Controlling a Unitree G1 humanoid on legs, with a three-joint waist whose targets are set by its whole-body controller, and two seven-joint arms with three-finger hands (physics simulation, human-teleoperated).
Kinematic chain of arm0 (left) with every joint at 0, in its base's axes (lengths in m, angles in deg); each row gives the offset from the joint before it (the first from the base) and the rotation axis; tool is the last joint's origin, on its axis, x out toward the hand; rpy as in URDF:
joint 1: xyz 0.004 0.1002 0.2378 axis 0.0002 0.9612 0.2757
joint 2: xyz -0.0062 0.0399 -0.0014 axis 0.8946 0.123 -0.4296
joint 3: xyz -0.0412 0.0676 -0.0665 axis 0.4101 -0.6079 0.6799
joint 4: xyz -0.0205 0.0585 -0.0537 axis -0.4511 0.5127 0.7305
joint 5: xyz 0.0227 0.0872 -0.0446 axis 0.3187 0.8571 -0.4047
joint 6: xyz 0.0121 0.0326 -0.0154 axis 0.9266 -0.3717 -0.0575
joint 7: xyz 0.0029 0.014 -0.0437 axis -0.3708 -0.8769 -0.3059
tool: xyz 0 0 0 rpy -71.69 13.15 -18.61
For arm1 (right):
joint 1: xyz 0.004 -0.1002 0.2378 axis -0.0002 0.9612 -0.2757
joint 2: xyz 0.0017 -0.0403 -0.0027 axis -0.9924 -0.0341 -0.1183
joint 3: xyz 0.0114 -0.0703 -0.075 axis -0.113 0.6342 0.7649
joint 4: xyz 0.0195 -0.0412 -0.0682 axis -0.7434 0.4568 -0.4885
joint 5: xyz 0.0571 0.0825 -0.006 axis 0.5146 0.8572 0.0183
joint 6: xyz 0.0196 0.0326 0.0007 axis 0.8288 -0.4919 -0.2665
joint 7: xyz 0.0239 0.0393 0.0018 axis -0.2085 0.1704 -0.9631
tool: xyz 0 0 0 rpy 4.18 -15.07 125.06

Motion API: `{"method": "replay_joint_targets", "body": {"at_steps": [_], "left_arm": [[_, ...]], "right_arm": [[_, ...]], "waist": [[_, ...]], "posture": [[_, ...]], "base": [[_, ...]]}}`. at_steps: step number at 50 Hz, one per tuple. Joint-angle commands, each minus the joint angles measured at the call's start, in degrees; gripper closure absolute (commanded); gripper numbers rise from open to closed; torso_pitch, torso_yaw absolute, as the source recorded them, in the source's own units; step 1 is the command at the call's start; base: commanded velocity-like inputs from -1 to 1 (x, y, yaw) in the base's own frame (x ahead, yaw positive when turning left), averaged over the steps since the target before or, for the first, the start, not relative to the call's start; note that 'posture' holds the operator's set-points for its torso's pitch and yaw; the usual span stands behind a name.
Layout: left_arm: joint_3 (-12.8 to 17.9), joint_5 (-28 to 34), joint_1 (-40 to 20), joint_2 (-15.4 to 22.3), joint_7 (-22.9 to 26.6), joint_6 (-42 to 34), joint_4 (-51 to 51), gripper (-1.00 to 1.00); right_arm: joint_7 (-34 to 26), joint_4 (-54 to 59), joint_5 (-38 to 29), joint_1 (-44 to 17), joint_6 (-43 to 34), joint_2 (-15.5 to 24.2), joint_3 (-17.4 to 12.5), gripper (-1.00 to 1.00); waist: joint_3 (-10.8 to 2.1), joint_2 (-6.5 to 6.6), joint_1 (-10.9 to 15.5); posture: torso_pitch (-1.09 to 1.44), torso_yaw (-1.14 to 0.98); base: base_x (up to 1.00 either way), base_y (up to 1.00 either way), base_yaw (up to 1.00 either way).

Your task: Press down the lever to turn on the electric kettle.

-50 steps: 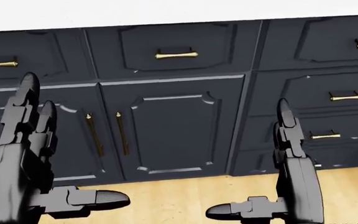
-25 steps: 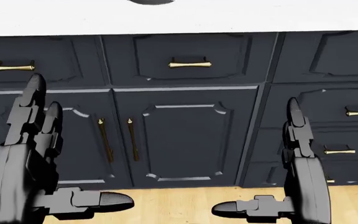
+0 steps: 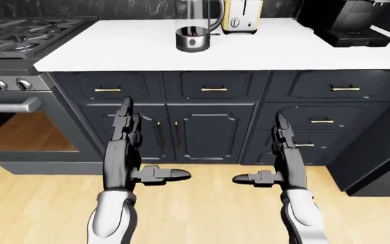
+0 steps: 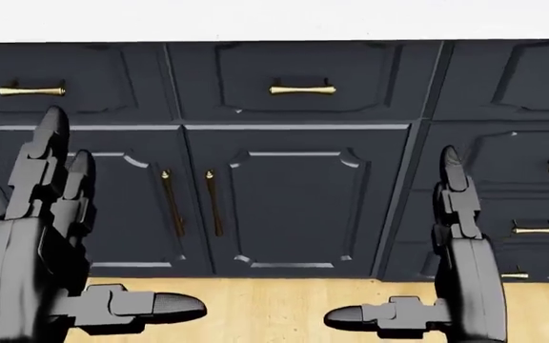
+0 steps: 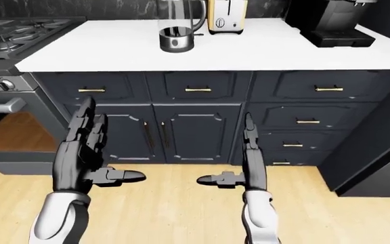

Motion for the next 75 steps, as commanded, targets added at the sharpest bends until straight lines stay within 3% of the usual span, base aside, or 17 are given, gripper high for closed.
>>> {"method": "replay_joint_targets", "body": {"at_steps": [1,8,22,23,26,40,47,49,52,57,60,61,62,64,71,73,75], "left_arm": [[0.3,0.1,-0.6,-0.1,-0.1,1.2,-1.6,-1.0],[0.3,0.1,-0.6,-0.1,-0.1,1.2,-1.7,-1.0],[0.2,0.1,-0.4,-0.1,-0.1,1.5,-1.6,-1.0],[0.2,0.1,-0.4,-0.1,-0.1,1.6,-1.6,-1.0],[0.2,0.0,-0.4,-0.1,-0.1,1.6,-1.5,-1.0],[0.1,0.2,-0.2,-0.1,0.0,1.3,-2.1,-1.0],[0.3,0.1,-0.5,-0.1,0.0,1.4,-1.8,-1.0],[0.3,0.1,-0.5,-0.1,0.0,1.3,-1.9,-1.0],[0.2,0.1,-0.4,-0.1,0.0,1.4,-1.9,-1.0],[0.2,0.1,-0.4,-0.1,0.0,1.5,-1.7,-1.0],[0.1,0.2,-0.4,-0.1,0.0,1.5,-1.7,-1.0],[0.2,0.1,-0.5,-0.1,0.0,1.3,-1.8,-1.0],[0.2,0.1,-0.5,-0.1,-0.1,1.4,-1.8,-1.0],[0.1,0.2,-0.4,-0.1,-0.1,1.4,-1.8,-1.0],[0.1,0.2,-0.4,-0.1,-0.1,1.4,-1.9,-1.0],[0.0,0.2,-0.4,-0.1,-0.1,1.5,-1.8,-1.0],[0.2,0.1,-0.4,-0.1,-0.1,1.3,-2.0,-1.0]], "right_arm": [[-0.5,-2.3,0.3,-0.8,1.6,0.2,0.5,-1.0],[-1.0,-4.1,0.3,0.0,1.6,0.0,1.2,-1.0],[-0.6,-4.2,0.6,0.1,1.7,0.0,0.9,-1.0],[-0.6,-4.3,0.6,0.1,1.7,-0.1,0.9,-1.0],[-0.7,-4.0,0.8,-0.1,2.0,0.0,0.8,-1.0],[-0.3,-5.5,0.1,0.5,1.4,-0.2,1.1,-1.0],[-0.3,-4.8,0.2,0.1,1.7,-0.1,1.0,-1.0],[-0.4,-4.4,0.3,-0.1,1.8,0.0,0.8,-1.0],[-0.4,-4.3,0.3,-0.2,1.9,0.0,0.8,-1.0],[-0.4,-4.5,0.3,0.0,1.8,0.0,0.8,-1.0],[-0.4,-4.3,0.3,-0.1,1.9,0.0,0.8,-1.0],[-0.4,-4.3,0.3,-0.1,2.0,0.0,0.7,-1.0],[-0.3,-4.3,0.3,-0.1,2.0,0.0,0.7,-1.0],[-0.3,-4.3,0.3,-0.1,2.0,0.0,0.7,-1.0],[-0.3,-4.4,0.4,-0.1,2.0,0.0,0.6,-1.0],[-0.4,-4.7,0.4,0.1,1.9,0.0,0.7,-1.0],[-0.3,-5.3,0.2,0.4,1.6,-0.1,0.9,-1.0]], "waist": [[-0.22,-1.06,0.4],[-1.57,-2.32,1.4],[-2.32,-2.21,1.7],[-3.27,-1.95,1.6],[-1.32,-1.82,1.5],[-0.37,-0.61,1.4],[-0.31,-3.49,1.9],[-0.82,-3.08,1.6],[-0.36,-4.19,1.2],[0.66,-1.66,0.8],[-0.78,2.82,0.8],[-0.18,0.99,1.6],[0.13,1.91,1.4],[-0.14,1.66,2.1],[0.13,-1.67,2.0],[-0.01,-3.34,2.1],[-1.1,-6.5,2.0]], "posture": [[0.0,0.0],[0.0,0.0],[0.0,0.0],[0.0,0.0],[0.0,0.0],[0.0,0.0],[0.0,0.0],[0.0,0.0],[0.0,0.0],[0.0,0.0],[0.0,0.0],[0.0,0.0],[0.0,0.0],[0.0,0.0],[0.0,0.0],[0.0,0.0],[0.0,0.0]], "base": [[0.0,0.0,0.0],[0.0,0.0,0.0],[0.01,0.0,0.0],[0.05,0.0,0.0],[0.08,0.0,0.0],[0.14,0.0,0.0],[0.15,0.0,0.0],[0.16,0.0,0.0],[0.15,0.0,0.0],[0.15,0.0,0.0],[0.15,0.0,0.0],[0.16,0.0,0.0],[0.15,0.0,0.0],[0.15,0.0,0.0],[0.15,0.0,0.0],[0.15,0.0,0.0],[0.15,0.0,0.0]]}}
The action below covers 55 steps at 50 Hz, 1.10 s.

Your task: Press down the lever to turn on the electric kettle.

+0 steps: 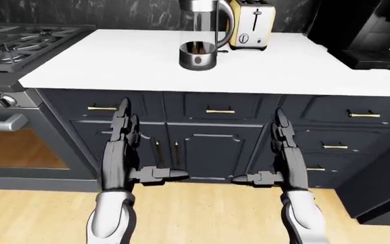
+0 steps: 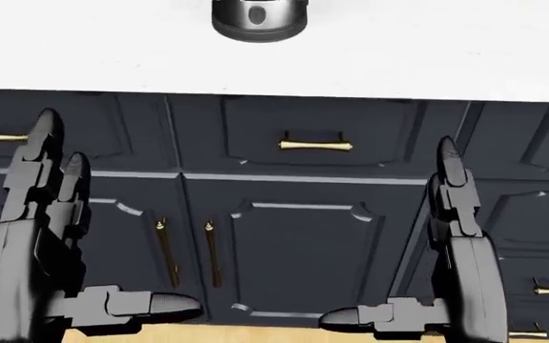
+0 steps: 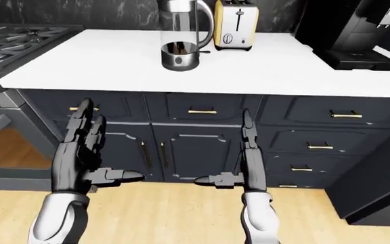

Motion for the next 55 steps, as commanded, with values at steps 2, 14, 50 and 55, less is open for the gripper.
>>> {"method": "replay_joint_targets", "body": {"at_steps": [2,14,50,55], "left_arm": [[-0.3,-0.2,-0.8,0.1,0.2,1.4,-1.8,-1.0],[-0.2,-0.2,-0.8,0.1,0.2,1.3,-2.0,-1.0],[0.3,-0.7,-1.0,0.1,0.0,2.5,0.0,-1.0],[0.2,-0.7,-1.0,0.1,-0.1,2.5,0.0,-1.0]], "right_arm": [[0.4,-2.6,-0.3,-0.3,0.8,-0.1,-0.1,-1.0],[0.5,-3.3,-0.3,-0.1,0.2,-0.1,0.1,-1.0],[0.8,-0.1,-0.1,-1.2,2.0,0.0,-0.1,-1.0],[0.9,-1.4,-0.7,-0.8,1.1,-0.1,0.6,-1.0]], "waist": [[-0.35,0.45,-0.4],[-0.33,8.6,-1.0],[-0.12,3.13,0.2],[-0.39,0.14,-0.3]], "posture": [[0.0,0.0],[0.0,0.0],[0.0,0.0],[0.0,0.0]], "base": [[0.14,0.0,0.0],[0.15,0.0,0.0],[0.15,0.0,0.0],[0.15,0.0,0.0]]}}
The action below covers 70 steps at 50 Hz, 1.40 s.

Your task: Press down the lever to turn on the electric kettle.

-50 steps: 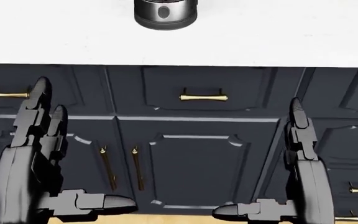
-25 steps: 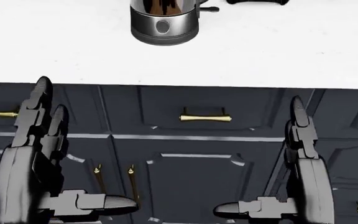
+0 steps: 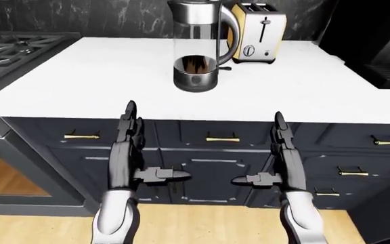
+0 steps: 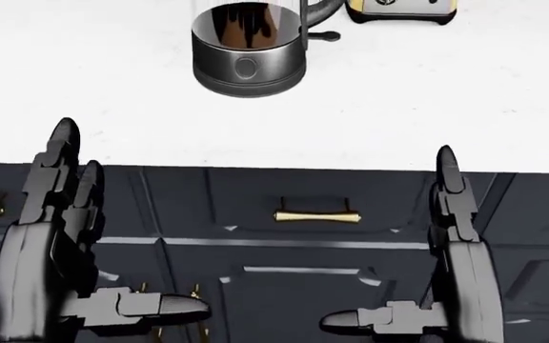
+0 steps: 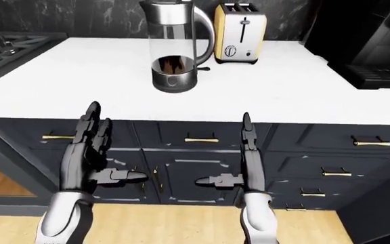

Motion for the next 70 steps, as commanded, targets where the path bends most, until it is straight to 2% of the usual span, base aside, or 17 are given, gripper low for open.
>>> {"method": "replay_joint_targets", "body": {"at_steps": [1,7,11,12,20,24,25,32,37,38,46,50,51,58,63,64,70], "left_arm": [[0.7,0.2,-0.9,0.3,-0.2,2.1,-2.7,-1.0],[0.8,0.1,-0.8,0.3,-0.3,1.9,-3.0,-1.0],[0.8,0.1,-0.9,0.3,-0.4,1.8,-3.2,-1.0],[0.7,0.1,-0.9,0.3,-0.4,1.9,-3.1,-1.0],[0.9,0.0,-1.0,0.3,-0.4,2.1,-2.7,-1.0],[0.8,0.0,-1.0,0.3,-0.4,2.2,-2.7,-1.0],[0.8,0.0,-0.9,0.3,-0.4,2.2,-2.7,-1.0],[0.8,-0.1,-0.9,0.3,-0.4,2.4,-2.6,-1.0],[0.8,-0.1,-0.8,0.3,-0.5,2.3,-3.0,-1.0],[0.7,0.0,-0.7,0.3,-0.5,2.4,-3.0,-1.0],[0.6,0.0,-0.6,0.3,-0.6,2.3,-3.4,-1.0],[0.5,0.1,-0.5,0.2,-0.7,2.4,-3.4,-1.0],[0.5,0.1,-0.5,0.2,-0.7,2.4,-3.4,-1.0],[0.7,0.0,-0.7,0.3,-0.7,2.1,-3.7,-1.0],[0.7,0.0,-0.7,0.3,-0.7,2.1,-3.9,-1.0],[0.8,0.0,-0.7,0.2,-0.7,2.1,-4.0,-1.0],[0.8,-0.1,-0.6,0.3,-0.7,1.8,-4.4,-1.0]], "right_arm": [[0.0,-3.1,0.1,-1.0,1.4,-0.1,0.3,-1.0],[0.0,-3.9,0.2,-0.6,1.3,-0.1,0.1,-1.0],[-0.1,-3.6,0.5,-0.6,1.6,0.0,-0.2,-1.0],[-0.1,-3.8,0.5,-0.5,1.5,0.0,-0.2,-1.0],[-0.2,-3.7,0.6,-0.7,1.5,0.0,-0.4,-1.0],[-0.2,-3.3,0.6,-1.0,1.8,0.1,-0.6,-1.0],[-0.2,-3.5,0.6,-0.8,1.7,0.0,-0.5,-1.0],[-0.2,-4.1,0.5,-0.5,1.4,-0.1,-0.3,-1.0],[-0.2,-5.0,0.4,0.0,1.1,-0.1,-0.2,-1.0],[-0.2,-4.8,0.5,-0.1,1.2,0.0,-0.3,-1.0],[-0.3,-7.0,0.7,0.8,0.3,-0.1,-0.7,-1.0],[-0.5,-7.3,1.2,0.9,0.4,-0.1,-1.2,-1.0],[-0.5,-7.4,1.2,0.8,0.3,-0.1,-1.2,-1.0],[-0.7,-6.0,1.6,0.1,1.1,0.1,-1.8,-1.0],[-0.7,-6.8,1.6,0.5,0.9,0.0,-1.9,-1.0],[-0.7,-7.3,1.6,0.8,0.7,0.0,-1.8,-1.0],[-0.9,-7.6,1.9,0.8,0.8,0.1,-2.3,-1.0]], "waist": [[-0.74,-0.33,0.1],[0.0,2.99,-0.1],[-0.74,8.35,-0.2],[-0.73,5.79,0.4],[-0.44,3.41,1.0],[-1.7,-2.44,0.9],[-0.85,0.6,0.1],[0.05,2.29,0.0],[-0.7,8.28,-0.2],[-0.39,5.94,0.5],[-0.18,3.27,0.8],[-1.55,-2.55,0.8],[-0.61,0.51,0.0],[0.1,2.22,0.1],[-0.56,8.27,0.0],[-0.1,5.83,0.6],[-0.17,4.33,0.6]], "posture": [[0.0,0.0],[0.0,0.0],[0.0,0.0],[0.0,0.0],[0.0,0.0],[0.0,0.0],[0.0,0.0],[0.0,0.0],[0.0,0.0],[0.0,0.0],[0.0,0.0],[0.0,0.0],[0.0,0.0],[0.0,0.0],[0.0,0.0],[0.0,0.0],[0.0,0.0]], "base": [[0.16,0.0,0.0],[0.15,0.0,0.0],[0.15,0.0,0.0],[0.16,0.0,0.0],[0.15,0.0,0.0],[0.15,0.0,0.0],[0.15,0.0,0.0],[0.15,0.0,0.0],[0.15,0.0,0.0],[0.15,0.0,0.0],[0.15,0.0,0.0],[0.15,0.0,0.0],[0.16,0.0,0.0],[0.15,0.0,0.0],[0.15,0.0,0.0],[0.15,0.0,0.0],[0.15,0.0,0.0]]}}
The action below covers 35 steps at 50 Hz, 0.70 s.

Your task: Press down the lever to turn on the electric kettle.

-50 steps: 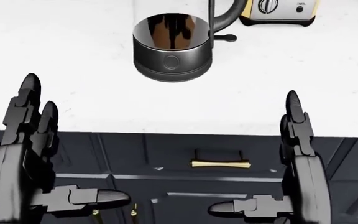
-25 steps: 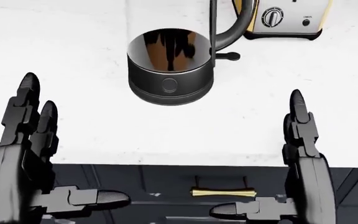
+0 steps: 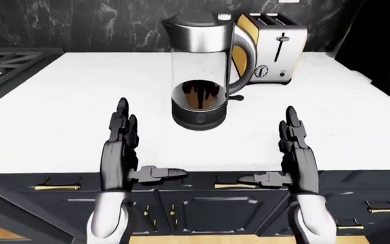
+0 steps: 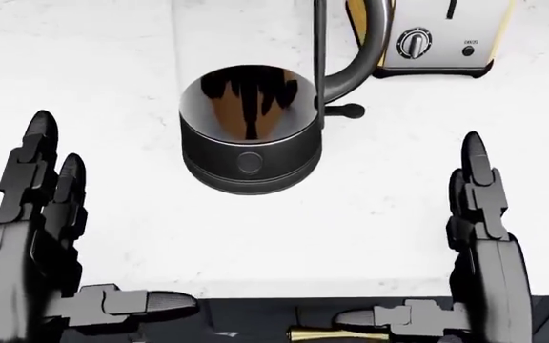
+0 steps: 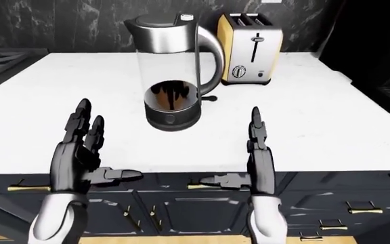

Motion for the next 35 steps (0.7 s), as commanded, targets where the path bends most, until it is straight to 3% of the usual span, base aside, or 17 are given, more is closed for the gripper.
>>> {"method": "replay_joint_targets", "body": {"at_steps": [1,3,6,7,9,15,17,18,19,21,24,26,27,28,30,31,35], "left_arm": [[-0.2,-0.3,-1.0,-0.1,0.2,1.7,-2.1,-1.0],[-0.3,-0.2,-0.9,-0.1,0.2,1.8,-2.1,-1.0],[-0.4,-0.2,-0.7,-0.1,0.2,1.8,-2.3,-1.0],[-0.4,-0.2,-0.7,-0.1,0.2,1.8,-2.3,-1.0],[-0.2,-0.3,-0.8,-0.1,0.2,1.6,-2.4,-1.0],[-0.3,-0.2,-0.7,-0.1,0.2,1.5,-2.7,-1.0],[-0.3,-0.3,-0.8,-0.1,0.2,1.5,-2.6,-1.0],[-0.2,-0.3,-0.8,-0.1,0.2,1.4,-2.7,-1.0],[-0.2,-0.3,-0.9,-0.1,0.2,1.4,-2.7,-1.0],[-0.2,-0.3,-0.9,-0.1,0.2,1.6,-2.4,-1.0],[-0.1,-0.3,-0.9,-0.1,0.2,1.9,-2.2,-1.0],[0.0,-0.4,-1.0,-0.1,0.2,1.7,-2.3,-1.0],[0.0,-0.4,-1.0,0.0,0.2,1.8,-2.2,-1.0],[0.0,-0.4,-1.0,0.0,0.2,1.7,-2.2,-1.0],[0.0,-0.4,-1.0,0.0,0.2,1.9,-2.1,-1.0],[0.0,-0.4,-1.0,-0.1,0.2,2.0,-1.9,-1.0],[0.1,-0.5,-1.0,0.0,0.2,2.0,-1.9,-1.0]], "right_arm": [[0.0,-1.5,0.1,-0.9,0.8,0.3,-0.6,-1.0],[0.0,-1.9,0.2,-0.7,0.7,0.2,-0.6,-1.0],[0.0,-2.5,0.3,-0.5,0.4,0.2,-0.7,-1.0],[0.0,-2.5,0.2,-0.5,0.4,0.2,-0.7,-1.0],[0.0,-2.3,0.3,-0.5,0.5,0.2,-0.8,-1.0],[0.1,-3.2,0.0,0.0,0.1,0.0,-0.4,-1.0],[0.1,-3.5,-0.1,0.1,0.0,0.0,-0.3,-1.0],[0.1,-3.6,-0.1,0.2,0.0,0.0,-0.3,-1.0],[0.1,-3.7,-0.1,0.2,-0.1,0.0,-0.3,-1.0],[0.1,-3.9,0.0,0.3,-0.1,-0.1,-0.3,-1.0],[0.3,-3.5,-0.1,0.1,0.1,0.0,-0.4,-1.0],[0.2,-3.0,0.2,-0.1,0.4,0.1,-0.7,-1.0],[0.3,-2.8,0.1,-0.2,0.6,0.1,-0.6,-1.0],[0.3,-2.8,0.1,-0.2,0.6,0.1,-0.6,-1.0],[0.4,-2.7,0.1,-0.3,0.6,0.0,-0.6,-1.0],[0.4,-3.2,0.1,-0.2,0.4,0.0,-0.5,-1.0],[0.3,-4.2,0.2,-0.3,-0.3,0.1,-0.8,-1.0]], "waist": [[-0.16,0.03,0.0],[-0.11,-1.69,0.2],[-0.84,-5.7,-0.1],[-0.33,-3.33,-0.5],[-0.5,-3.95,-0.4],[0.24,-0.34,-0.5],[-0.09,2.32,-0.8],[-1.06,4.53,-0.7],[-0.63,2.48,0.2],[-0.15,2.73,-0.1],[-0.62,1.3,0.0],[-0.06,0.2,0.0],[0.38,-0.83,0.2],[-0.21,-1.38,0.5],[-1.01,-4.39,0.9],[-0.39,-2.73,0.9],[-1.53,-1.88,0.5]], "posture": [[0.0,0.0],[0.0,0.0],[0.0,0.0],[0.0,0.0],[0.0,0.0],[0.0,0.0],[0.0,0.0],[0.0,0.0],[0.0,0.0],[0.0,0.0],[0.0,0.0],[0.0,0.0],[0.0,0.0],[0.0,0.0],[0.0,0.0],[0.0,0.0],[0.0,0.0]], "base": [[0.16,0.0,0.0],[0.14,0.0,0.0],[0.15,0.0,0.0],[0.16,0.0,0.0],[0.14,0.0,0.0],[0.15,0.0,0.0],[0.15,0.0,0.0],[0.16,0.0,0.0],[0.15,0.0,0.0],[0.16,0.0,0.0],[0.15,0.0,0.0],[0.12,0.0,0.0],[0.0,0.0,0.0],[0.0,0.0,0.0],[0.0,0.0,0.0],[0.0,0.0,0.0],[0.0,0.0,0.0]]}}
